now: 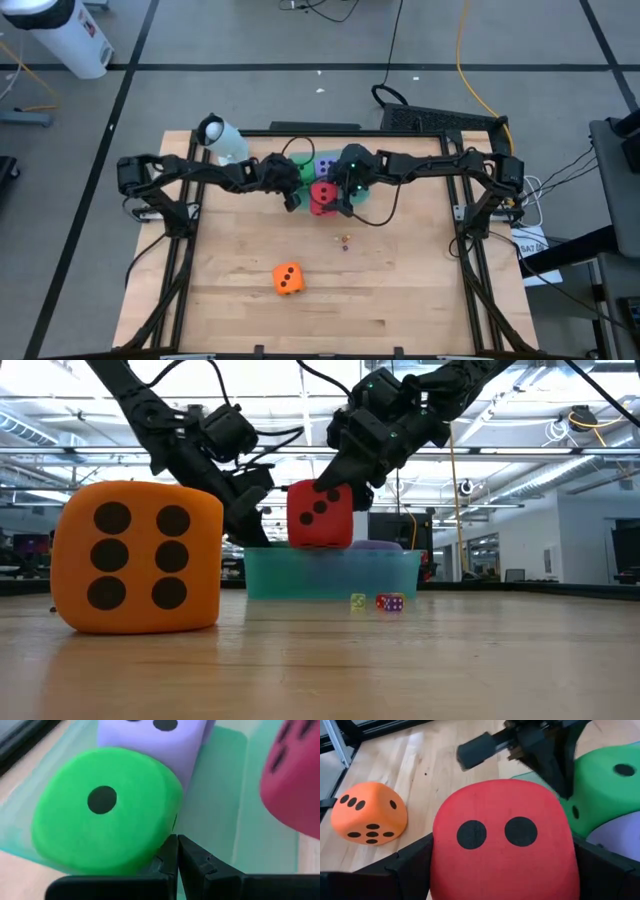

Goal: Pick & Place Dice
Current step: Put the large red dice into the blue bin

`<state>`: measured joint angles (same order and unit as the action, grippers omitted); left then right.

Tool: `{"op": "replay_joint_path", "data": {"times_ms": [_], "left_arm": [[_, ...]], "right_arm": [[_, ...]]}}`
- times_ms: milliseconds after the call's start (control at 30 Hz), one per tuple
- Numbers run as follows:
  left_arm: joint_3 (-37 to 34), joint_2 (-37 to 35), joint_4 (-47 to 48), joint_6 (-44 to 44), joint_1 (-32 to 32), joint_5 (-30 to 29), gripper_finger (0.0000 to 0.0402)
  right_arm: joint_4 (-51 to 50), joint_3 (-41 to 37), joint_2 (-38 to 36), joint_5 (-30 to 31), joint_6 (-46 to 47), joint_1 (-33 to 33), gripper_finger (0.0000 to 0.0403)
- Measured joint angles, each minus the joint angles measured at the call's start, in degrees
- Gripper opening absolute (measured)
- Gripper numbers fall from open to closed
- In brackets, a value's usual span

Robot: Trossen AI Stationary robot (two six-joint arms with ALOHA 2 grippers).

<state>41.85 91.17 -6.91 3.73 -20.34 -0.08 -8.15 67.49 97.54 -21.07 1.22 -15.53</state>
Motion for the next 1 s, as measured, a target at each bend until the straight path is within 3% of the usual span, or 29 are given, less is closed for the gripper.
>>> {"op": "replay_joint_path", "data": {"times_ms": [300,700,1000], "left_arm": [[0.0,0.2,-4.0,3.0,-0.2,-3.3,0.0021],[0.0,1.3,-1.3,6.1,-0.2,-3.2,0.0021],[0.0,2.6,-2.7,8.3,0.4,-8.0,0.0021]], "right_arm": [[-2.7,0.1,0.0,-2.9,-0.2,-1.1,0.0357],[-2.7,0.0,0.0,-3.0,0.7,-1.0,0.0357],[-2.7,-0.1,0.0,-3.0,1.1,-1.0,0.0357]]}}
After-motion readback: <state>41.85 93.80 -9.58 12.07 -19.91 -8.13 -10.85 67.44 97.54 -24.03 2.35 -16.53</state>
